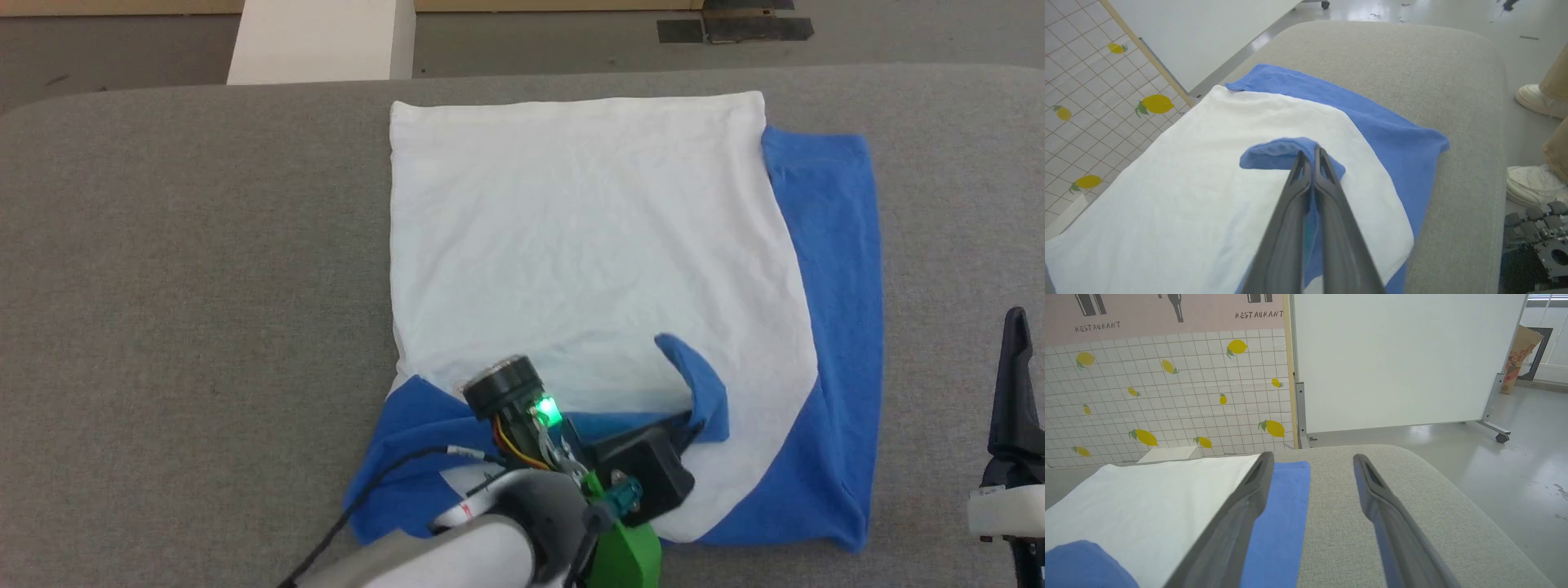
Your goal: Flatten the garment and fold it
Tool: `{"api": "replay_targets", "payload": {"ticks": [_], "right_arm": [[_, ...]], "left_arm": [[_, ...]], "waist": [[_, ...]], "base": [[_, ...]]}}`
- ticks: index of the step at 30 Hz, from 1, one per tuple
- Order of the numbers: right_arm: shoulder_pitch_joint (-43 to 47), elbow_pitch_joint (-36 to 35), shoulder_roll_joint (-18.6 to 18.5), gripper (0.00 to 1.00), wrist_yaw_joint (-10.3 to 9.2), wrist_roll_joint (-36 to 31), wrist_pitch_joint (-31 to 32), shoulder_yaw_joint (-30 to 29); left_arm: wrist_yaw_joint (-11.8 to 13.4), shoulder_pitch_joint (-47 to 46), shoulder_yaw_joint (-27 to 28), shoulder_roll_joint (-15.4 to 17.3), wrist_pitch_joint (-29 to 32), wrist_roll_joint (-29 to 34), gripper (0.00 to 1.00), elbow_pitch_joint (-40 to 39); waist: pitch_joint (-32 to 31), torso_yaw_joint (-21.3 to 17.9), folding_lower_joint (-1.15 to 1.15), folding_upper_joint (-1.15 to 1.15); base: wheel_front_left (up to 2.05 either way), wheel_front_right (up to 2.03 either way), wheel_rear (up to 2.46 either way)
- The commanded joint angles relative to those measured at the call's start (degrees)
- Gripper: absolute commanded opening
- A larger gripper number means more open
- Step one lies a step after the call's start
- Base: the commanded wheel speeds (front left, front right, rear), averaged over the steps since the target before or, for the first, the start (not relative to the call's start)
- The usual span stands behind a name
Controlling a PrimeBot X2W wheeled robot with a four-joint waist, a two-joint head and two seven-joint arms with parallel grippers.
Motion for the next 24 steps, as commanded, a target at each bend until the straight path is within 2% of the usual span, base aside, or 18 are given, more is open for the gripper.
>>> {"api": "replay_targets", "payload": {"ticks": [1,6,7,8,9,10,14,18,22,24], "right_arm": [[-0.36,0.36,0.04,1.00,-0.09,0.76,-0.58,0.16],[-0.42,1.29,0.04,1.00,-0.09,1.11,-1.20,0.66],[-0.44,1.46,0.04,1.00,-0.09,1.13,-1.29,0.80],[-0.45,1.59,0.04,1.00,-0.09,1.14,-1.36,0.90],[-0.46,1.76,0.04,1.00,-0.09,1.13,-1.41,1.00],[-0.45,1.90,0.04,1.00,-0.09,1.12,-1.41,1.09],[-0.24,2.40,0.04,1.00,-0.09,1.01,-1.25,1.21],[0.13,2.43,0.04,1.00,-0.09,0.64,-0.64,1.27],[0.68,1.97,0.04,1.00,-0.09,0.37,0.01,1.15],[1.03,1.66,0.04,1.00,-0.09,0.33,0.30,1.08]], "left_arm": [[-1.11,-1.01,-1.32,-1.00,-0.78,0.75,0.00,2.34],[-2.99,-0.36,-4.17,-4.28,-2.59,0.35,0.00,10.81],[-3.36,-0.32,-4.62,-4.88,-2.83,0.22,0.05,12.66],[-3.52,-0.23,-4.73,-5.43,-3.17,-0.06,0.33,14.07],[-3.62,-0.18,-4.81,-6.10,-3.68,-0.32,0.91,15.69],[-3.72,-0.15,-4.92,-6.57,-4.00,-0.47,1.00,16.89],[-3.50,0.22,-4.13,-8.49,-6.51,-1.89,1.00,20.09],[-2.59,1.40,-0.58,-9.23,-8.93,-5.88,1.00,19.17],[-0.53,2.78,4.69,-6.81,-10.25,-10.01,1.00,13.54],[2.00,3.85,8.36,-4.56,-11.24,-11.48,1.00,9.26]], "waist": [[0.54,-0.39,0.00,0.00],[1.10,-0.74,0.00,0.00],[1.15,-0.79,0.00,0.00],[1.17,-0.81,0.00,0.00],[1.14,-0.83,0.00,0.00],[1.07,-0.82,0.00,0.00],[0.30,-0.53,0.00,0.00],[-1.07,-0.13,0.00,0.00],[-2.30,0.28,0.00,0.00],[-2.73,0.44,0.00,0.00]], "base": [[0.00,0.00,0.00],[0.00,0.00,0.00],[0.00,0.00,0.00],[0.00,0.00,0.00],[0.00,0.00,0.00],[0.00,0.00,0.00],[0.00,0.00,0.00],[0.00,0.00,0.00],[0.00,0.00,0.00],[0.00,0.00,0.00]]}}
